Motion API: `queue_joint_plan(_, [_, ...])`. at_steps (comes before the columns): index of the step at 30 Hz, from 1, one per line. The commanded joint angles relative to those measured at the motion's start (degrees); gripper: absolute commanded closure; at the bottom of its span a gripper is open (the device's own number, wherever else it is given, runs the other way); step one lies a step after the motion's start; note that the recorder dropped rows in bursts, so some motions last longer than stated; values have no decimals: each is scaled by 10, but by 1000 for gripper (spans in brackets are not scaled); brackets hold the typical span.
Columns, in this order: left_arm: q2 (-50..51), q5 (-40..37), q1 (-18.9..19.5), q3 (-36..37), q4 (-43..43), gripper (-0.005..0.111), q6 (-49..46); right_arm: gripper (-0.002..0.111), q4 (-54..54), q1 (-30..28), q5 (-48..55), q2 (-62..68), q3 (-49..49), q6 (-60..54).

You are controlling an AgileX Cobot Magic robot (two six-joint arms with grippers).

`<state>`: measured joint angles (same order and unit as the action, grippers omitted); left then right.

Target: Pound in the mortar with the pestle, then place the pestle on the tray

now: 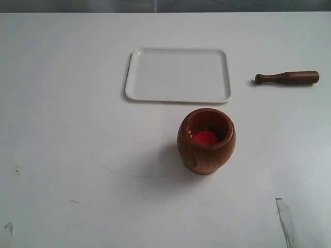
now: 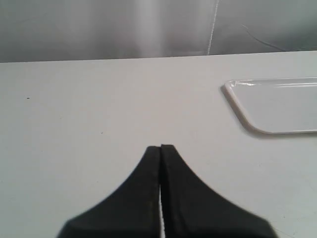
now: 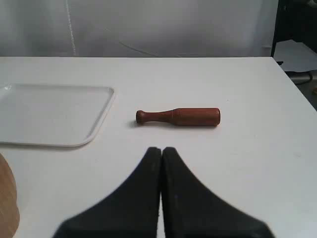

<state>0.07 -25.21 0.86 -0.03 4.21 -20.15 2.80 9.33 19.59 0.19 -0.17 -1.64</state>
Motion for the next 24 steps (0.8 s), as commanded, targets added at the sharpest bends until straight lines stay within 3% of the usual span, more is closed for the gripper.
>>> queue_joint_plan(1, [-1, 2, -4, 0, -4, 107, 5, 108, -3, 2, 0, -2, 2, 0])
queue_joint_plan(13, [-1, 2, -4, 0, -4, 107, 5, 108, -12, 2, -15, -2, 2, -3])
queue_joint_plan(16, [-1, 2, -4, 0, -4, 107, 5, 108, 28, 2, -91, -2, 2, 16])
queue_joint_plan(20, [-1, 2, -4, 0, -4, 107, 5, 108, 167, 2, -243, -2, 2, 22])
queue_joint_plan(24, [-1, 2, -4, 0, -4, 107, 5, 108, 208, 2, -356, -2, 2, 22])
